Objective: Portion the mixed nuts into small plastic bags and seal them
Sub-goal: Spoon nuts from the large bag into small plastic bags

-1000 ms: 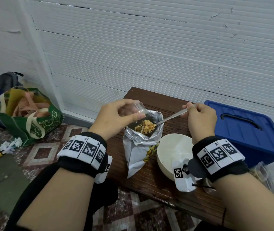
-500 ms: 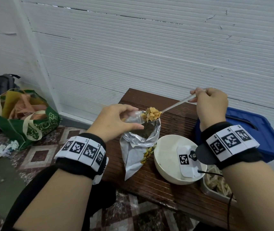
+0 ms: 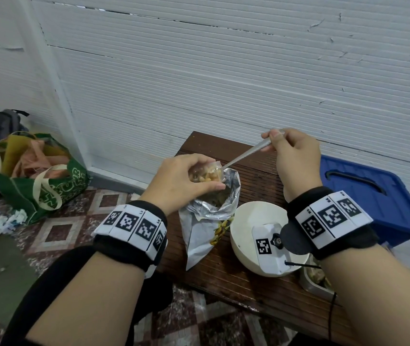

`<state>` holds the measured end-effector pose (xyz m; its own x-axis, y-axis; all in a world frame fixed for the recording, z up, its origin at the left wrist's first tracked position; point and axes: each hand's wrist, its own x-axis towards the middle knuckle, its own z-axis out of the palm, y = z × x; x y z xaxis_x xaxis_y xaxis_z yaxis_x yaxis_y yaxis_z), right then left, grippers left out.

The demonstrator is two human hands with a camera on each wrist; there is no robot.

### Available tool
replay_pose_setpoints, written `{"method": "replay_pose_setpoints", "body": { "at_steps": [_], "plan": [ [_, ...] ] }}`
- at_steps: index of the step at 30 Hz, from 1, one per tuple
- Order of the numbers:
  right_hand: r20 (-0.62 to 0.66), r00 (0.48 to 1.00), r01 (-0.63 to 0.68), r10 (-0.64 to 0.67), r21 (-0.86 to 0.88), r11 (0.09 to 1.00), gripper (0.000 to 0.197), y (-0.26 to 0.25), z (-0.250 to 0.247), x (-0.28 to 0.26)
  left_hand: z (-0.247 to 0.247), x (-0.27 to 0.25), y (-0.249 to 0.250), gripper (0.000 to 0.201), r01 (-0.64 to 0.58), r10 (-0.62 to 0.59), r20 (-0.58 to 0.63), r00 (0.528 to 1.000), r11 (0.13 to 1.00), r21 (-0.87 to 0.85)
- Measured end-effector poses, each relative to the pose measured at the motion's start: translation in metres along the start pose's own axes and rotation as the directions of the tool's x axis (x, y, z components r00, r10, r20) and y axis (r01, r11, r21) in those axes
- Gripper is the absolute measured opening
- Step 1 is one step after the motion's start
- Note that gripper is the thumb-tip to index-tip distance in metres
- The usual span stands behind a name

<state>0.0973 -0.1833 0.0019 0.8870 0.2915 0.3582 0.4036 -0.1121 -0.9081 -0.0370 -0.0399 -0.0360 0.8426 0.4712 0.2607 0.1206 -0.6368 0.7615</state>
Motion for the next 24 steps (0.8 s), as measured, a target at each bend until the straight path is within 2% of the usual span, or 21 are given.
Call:
{"method": "replay_pose_setpoints", "body": {
  "at_steps": [4,8,14,17,19,21,24],
  "plan": [
    [0.031,0.993,0.114,-0.117,0.079,0.990,0.027,-0.006,0.000,-0.005,0.000,-0.002,0.002,0.042,0.011,-0.012,-0.031,0.999,1.000,-0.026],
    [-0.041,0.975,0.222,-0.218,0.134,0.966,0.022,-0.011,-0.004,-0.005,-0.003,-0.002,0.001,0.035,0.039,-0.047,-0.093,0.995,0.996,-0.085],
    [-0.264,0.950,0.205,-0.166,0.125,0.971,0.024,-0.009,-0.012,0.001,-0.012,-0.001,-0.007,0.039,0.063,-0.079,-0.148,0.986,0.992,-0.111],
    [-0.300,0.943,0.169,-0.143,0.062,0.984,0.027,-0.005,-0.014,0.000,-0.017,-0.001,-0.009,0.043,0.070,-0.093,-0.167,0.982,0.988,-0.139],
    [-0.256,0.956,0.149,-0.143,0.004,0.989,0.027,-0.001,-0.013,-0.003,-0.018,-0.002,-0.007,0.032,0.080,-0.104,-0.145,0.984,0.984,-0.161],
    [-0.133,0.978,0.148,-0.159,-0.092,0.985,0.022,0.003,-0.009,-0.010,-0.018,-0.002,-0.005,0.020,0.080,-0.098,-0.091,0.991,0.981,-0.179],
    [0.120,0.962,0.269,-0.247,-0.240,0.933,0.016,0.010,0.001,-0.025,-0.016,-0.003,-0.003,0.029,0.066,-0.073,-0.040,0.997,0.984,-0.166]
  ]
}}
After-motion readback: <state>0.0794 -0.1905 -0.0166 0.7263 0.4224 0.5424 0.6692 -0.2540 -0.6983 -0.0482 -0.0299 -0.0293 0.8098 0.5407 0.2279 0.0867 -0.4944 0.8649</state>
